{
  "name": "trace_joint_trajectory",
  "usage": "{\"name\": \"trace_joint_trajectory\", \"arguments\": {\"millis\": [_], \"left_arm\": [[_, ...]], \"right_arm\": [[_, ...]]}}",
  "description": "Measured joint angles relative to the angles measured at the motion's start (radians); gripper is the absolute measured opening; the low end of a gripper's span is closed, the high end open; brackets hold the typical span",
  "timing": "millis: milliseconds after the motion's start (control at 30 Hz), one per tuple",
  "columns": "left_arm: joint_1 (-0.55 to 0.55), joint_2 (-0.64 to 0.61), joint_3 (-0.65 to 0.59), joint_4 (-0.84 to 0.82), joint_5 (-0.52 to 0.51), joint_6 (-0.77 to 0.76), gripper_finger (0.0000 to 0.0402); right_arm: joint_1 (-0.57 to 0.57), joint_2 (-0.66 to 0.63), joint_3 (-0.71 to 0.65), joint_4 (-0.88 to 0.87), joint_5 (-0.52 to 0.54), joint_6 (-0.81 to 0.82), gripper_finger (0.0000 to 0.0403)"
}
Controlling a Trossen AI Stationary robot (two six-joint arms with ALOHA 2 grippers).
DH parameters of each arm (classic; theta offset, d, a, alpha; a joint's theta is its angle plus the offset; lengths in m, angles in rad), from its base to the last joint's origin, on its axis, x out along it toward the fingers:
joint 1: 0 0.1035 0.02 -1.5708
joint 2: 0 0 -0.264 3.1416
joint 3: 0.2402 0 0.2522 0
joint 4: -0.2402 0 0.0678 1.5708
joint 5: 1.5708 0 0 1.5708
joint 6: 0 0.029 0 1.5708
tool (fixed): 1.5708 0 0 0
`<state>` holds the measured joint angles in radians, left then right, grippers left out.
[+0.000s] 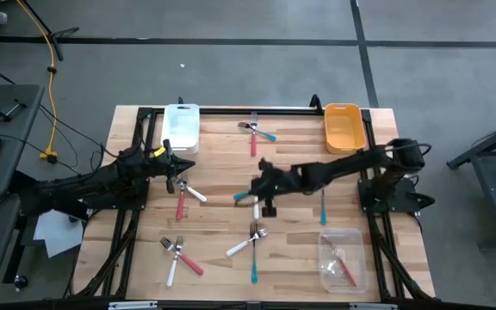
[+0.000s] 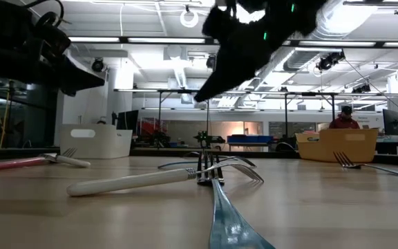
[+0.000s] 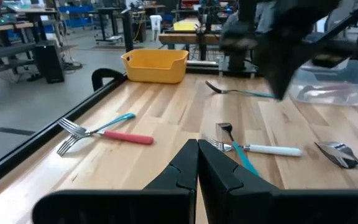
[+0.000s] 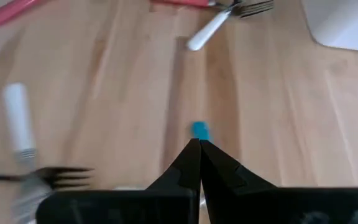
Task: Sort silverware by color (type)
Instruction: Put the center blue fork into the white bin
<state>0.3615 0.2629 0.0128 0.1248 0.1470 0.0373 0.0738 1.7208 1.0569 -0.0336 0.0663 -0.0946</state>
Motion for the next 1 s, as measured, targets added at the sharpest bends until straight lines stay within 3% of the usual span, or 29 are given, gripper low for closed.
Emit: {"name": "trace_joint_trajectory", "arguments": {"millis": [200, 333, 633, 833, 1000], "left_arm": [[-0.028, 0.061, 0.000, 0.005, -0.030, -0.013, 0.0000], [-0.049, 0.117, 0.000, 0.033, -0.030, -0.049, 0.0000], [-0.098, 0.300, 0.116, 0.031, -0.030, -0.105, 0.0000], [-0.114, 0.459, 0.223, 0.032, -0.030, -0.097, 0.0000], [-0.114, 0.580, 0.276, 0.039, -0.031, -0.097, 0.0001]], "right_arm": [[-0.142, 0.001, -0.182, 0.415, -0.119, -0.061, 0.0000], [-0.231, 0.000, -0.247, 0.578, -0.202, -0.066, 0.0000], [-0.381, 0.000, -0.247, 0.641, -0.263, -0.070, 0.0000], [-0.483, -0.019, -0.222, 0.636, -0.357, -0.067, 0.0000], [-0.528, -0.039, -0.217, 0.659, -0.359, -0.049, 0.0000]]}}
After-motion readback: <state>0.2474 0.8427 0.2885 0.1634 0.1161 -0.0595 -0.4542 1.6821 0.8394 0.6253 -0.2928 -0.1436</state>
